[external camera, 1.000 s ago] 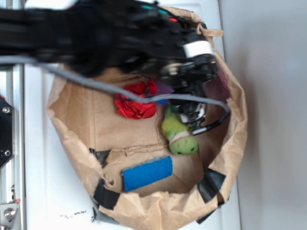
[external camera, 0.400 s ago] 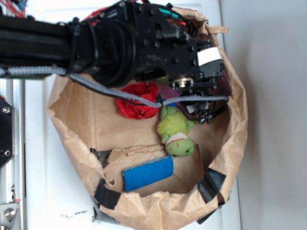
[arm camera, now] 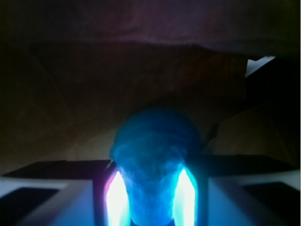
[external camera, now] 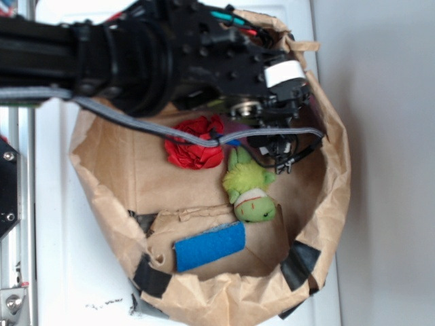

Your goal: Grab the blue ball.

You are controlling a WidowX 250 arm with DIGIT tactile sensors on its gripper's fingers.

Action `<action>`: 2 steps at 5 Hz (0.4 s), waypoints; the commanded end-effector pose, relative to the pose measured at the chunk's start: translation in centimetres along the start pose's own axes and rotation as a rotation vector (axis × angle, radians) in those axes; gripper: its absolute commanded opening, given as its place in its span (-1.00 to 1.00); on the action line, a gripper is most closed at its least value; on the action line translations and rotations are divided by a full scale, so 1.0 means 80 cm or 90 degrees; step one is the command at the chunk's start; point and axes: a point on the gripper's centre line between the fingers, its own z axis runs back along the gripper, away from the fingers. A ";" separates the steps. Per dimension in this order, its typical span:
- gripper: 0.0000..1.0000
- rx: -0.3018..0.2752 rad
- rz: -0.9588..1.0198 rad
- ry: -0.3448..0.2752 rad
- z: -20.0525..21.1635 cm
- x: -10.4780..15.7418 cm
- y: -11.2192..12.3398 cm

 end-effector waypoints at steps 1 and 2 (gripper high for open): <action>-1.00 -0.084 -0.024 0.023 0.092 0.006 0.013; -1.00 -0.124 -0.074 0.075 0.148 -0.001 0.031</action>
